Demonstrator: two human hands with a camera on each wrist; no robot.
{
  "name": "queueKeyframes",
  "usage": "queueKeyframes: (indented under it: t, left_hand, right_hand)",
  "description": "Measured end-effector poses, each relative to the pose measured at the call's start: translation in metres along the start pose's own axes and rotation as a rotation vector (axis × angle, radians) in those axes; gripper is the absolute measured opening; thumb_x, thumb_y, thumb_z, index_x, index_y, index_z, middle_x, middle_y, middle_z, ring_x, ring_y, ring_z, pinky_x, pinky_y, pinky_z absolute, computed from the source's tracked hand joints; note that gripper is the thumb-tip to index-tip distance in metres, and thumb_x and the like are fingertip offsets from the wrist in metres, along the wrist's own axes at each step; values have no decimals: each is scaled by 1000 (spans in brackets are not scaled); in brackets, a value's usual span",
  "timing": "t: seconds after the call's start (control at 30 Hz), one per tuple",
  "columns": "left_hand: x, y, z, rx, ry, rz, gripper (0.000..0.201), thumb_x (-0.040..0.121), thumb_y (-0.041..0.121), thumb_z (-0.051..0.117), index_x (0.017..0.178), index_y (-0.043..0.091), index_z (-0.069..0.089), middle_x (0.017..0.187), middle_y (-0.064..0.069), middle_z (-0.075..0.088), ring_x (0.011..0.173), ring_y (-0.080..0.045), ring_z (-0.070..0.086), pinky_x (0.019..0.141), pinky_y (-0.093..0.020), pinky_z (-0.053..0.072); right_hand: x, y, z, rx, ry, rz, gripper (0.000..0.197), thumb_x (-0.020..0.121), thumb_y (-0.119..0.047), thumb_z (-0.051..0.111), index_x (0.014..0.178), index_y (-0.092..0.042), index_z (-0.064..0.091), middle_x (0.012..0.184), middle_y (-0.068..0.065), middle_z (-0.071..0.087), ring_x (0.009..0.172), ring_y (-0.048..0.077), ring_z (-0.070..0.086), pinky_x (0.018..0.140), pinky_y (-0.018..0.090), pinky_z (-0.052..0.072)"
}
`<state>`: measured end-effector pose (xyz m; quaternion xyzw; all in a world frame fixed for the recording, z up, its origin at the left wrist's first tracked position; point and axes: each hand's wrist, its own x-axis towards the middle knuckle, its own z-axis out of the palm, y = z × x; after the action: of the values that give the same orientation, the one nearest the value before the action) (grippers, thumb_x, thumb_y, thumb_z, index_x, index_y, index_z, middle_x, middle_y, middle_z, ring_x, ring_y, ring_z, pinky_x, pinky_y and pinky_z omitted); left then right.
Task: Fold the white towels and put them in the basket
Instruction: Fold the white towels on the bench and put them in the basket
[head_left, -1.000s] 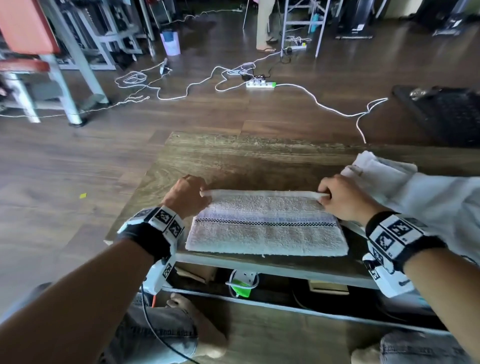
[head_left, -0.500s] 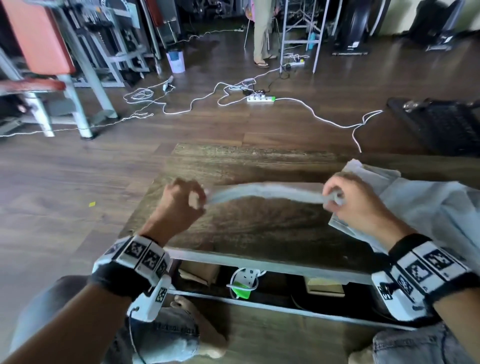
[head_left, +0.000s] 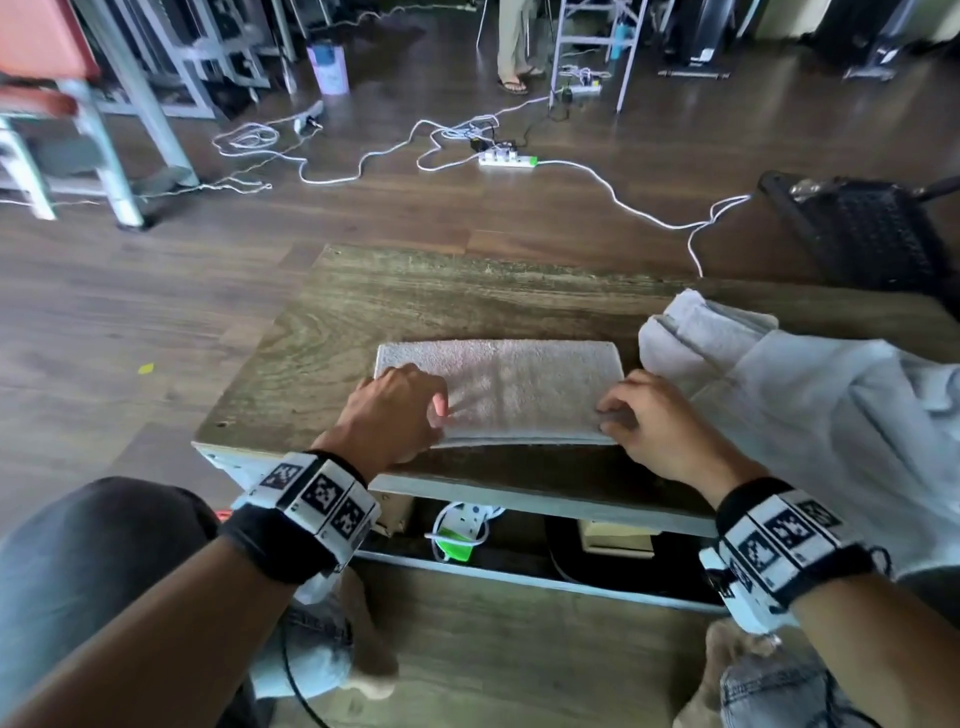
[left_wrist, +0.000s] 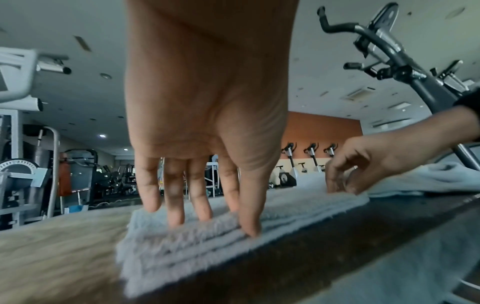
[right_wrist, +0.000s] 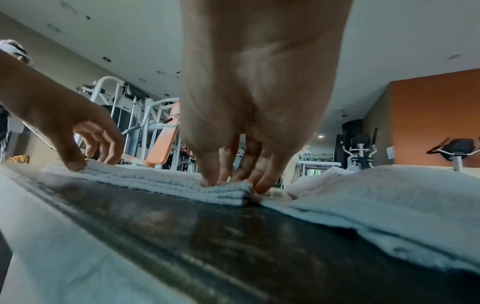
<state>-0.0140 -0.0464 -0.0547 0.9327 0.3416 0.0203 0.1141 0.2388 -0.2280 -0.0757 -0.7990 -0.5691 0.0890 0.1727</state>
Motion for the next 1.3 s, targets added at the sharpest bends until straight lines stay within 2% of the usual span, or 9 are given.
queueKeyframes:
  t: [0.2,0.43,0.6,0.77,0.97,1.07,1.13,1.2,1.3]
  left_hand:
    - [3,-7,-6,-34,-46,-31,16,77,31,79,80,36,64,82,21,54,82,-6,59,69,-24,44]
    - [-1,-17,-6,-111,-62,18,24,73,16,74,74,36,60,70,23,59,71,-5,64,71,-35,57]
    - [-11,-13,6,-110,-91,95,21,74,24,75,80,36,58,88,14,55,89,-11,58,80,-36,53]
    - [-8,8,23,-106,14,137,38,87,58,44,116,34,51,126,1,49,117,-17,45,97,-42,44]
    - [-6,26,33,-91,163,89,32,96,49,42,108,24,58,109,0,54,104,-19,49,86,-35,42]
    - [4,39,47,-45,169,59,43,98,44,32,131,20,46,134,-5,46,126,-23,41,102,-42,39]
    - [6,49,63,-26,102,6,55,99,45,21,147,18,30,157,-8,26,147,-27,19,117,-49,23]
    - [6,54,75,9,82,-14,60,100,45,12,154,20,15,164,-5,9,151,-24,3,121,-48,8]
    - [9,50,76,4,133,-26,58,101,47,12,155,27,11,164,-1,8,151,-21,4,121,-46,5]
  right_hand:
    - [1,4,-10,17,-97,-69,14,81,-28,79,91,-31,69,99,-20,54,94,5,54,86,35,52]
    - [-3,0,-22,-18,26,-128,12,87,-21,72,86,-29,63,86,-14,58,85,8,54,68,31,50]
    - [-5,-5,-18,-111,-95,-121,6,86,-39,66,89,-35,64,93,-19,54,92,7,53,73,27,44]
    - [-1,-26,3,-55,-130,-188,45,97,-50,43,137,-32,53,137,-15,49,121,9,51,96,33,47]
    - [5,-44,8,-216,-5,-136,24,100,-43,40,84,-28,50,88,-9,48,91,22,57,80,38,43]
    - [9,-61,22,-181,25,-214,38,98,-39,33,119,-20,59,122,-1,59,114,23,58,96,40,46]
    - [13,-68,42,-156,-87,-224,60,97,-40,20,148,-15,40,158,5,36,143,24,36,115,44,33]
    - [14,-66,59,-161,-190,-192,64,99,-39,12,159,-16,15,168,2,8,155,21,6,124,45,13]
    - [15,-53,64,-221,-140,-183,64,101,-47,5,160,-22,10,168,-3,5,155,16,-2,125,46,9]
